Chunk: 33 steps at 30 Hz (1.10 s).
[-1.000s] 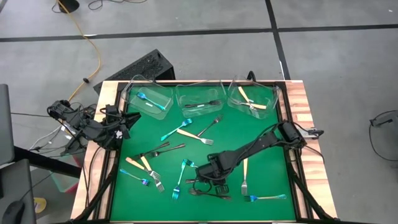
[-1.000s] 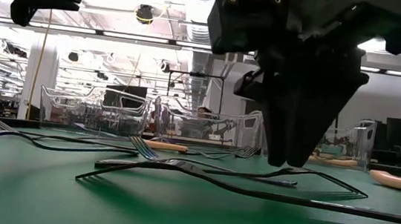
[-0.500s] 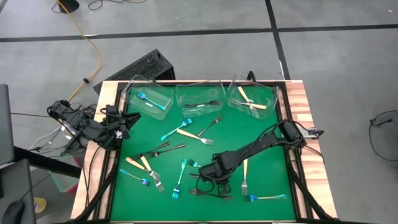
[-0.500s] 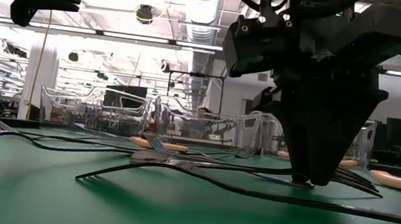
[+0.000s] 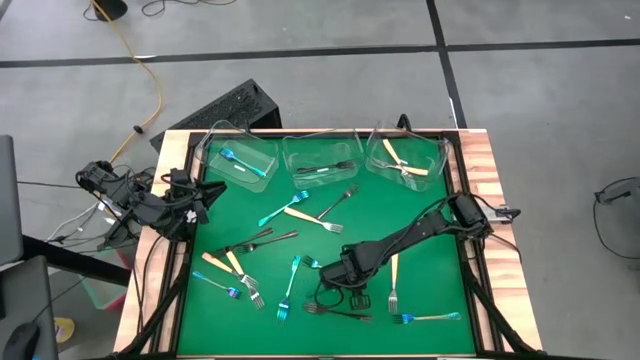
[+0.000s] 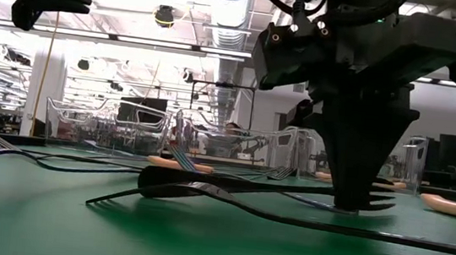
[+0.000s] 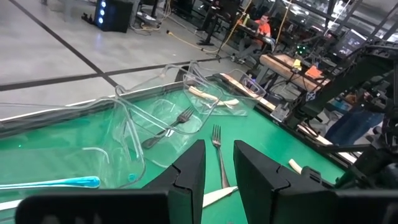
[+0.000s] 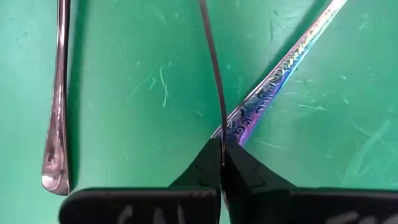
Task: Sort silverware by color (type)
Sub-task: Put the brown fork into the middle transparent bin
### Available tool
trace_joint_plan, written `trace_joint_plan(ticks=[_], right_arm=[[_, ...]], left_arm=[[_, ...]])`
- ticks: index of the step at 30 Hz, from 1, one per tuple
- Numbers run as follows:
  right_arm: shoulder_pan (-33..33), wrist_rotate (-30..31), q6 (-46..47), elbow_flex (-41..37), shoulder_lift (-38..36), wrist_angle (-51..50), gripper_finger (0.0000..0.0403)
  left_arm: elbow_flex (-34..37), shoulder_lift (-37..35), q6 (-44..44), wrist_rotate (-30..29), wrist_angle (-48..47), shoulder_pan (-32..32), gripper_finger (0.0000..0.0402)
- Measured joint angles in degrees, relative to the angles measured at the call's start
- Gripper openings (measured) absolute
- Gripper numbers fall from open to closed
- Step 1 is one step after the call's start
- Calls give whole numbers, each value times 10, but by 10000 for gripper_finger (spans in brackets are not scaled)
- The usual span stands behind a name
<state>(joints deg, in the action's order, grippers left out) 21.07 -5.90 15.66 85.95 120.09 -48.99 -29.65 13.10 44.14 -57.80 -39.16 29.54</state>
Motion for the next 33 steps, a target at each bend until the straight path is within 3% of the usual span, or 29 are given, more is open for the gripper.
trace_joint_plan(ticks=[6, 12, 18, 27, 33], right_arm=[[0, 0, -9, -1, -9, -9, 21], [-15, 1, -22, -2, -63, -42, 21], [-50, 56, -52, -1, -140, -64, 21], [-167, 124, -138, 5, -252, -76, 21], [-259, 176, -223, 34, -261, -66, 21]], left_arm=[[0, 0, 0, 1, 0, 0, 69], [0, 0, -1, 1, -2, 0, 69], [0, 0, -1, 2, -14, 0, 69], [0, 0, -1, 3, -23, 0, 69], [0, 0, -1, 0, -28, 0, 69]])
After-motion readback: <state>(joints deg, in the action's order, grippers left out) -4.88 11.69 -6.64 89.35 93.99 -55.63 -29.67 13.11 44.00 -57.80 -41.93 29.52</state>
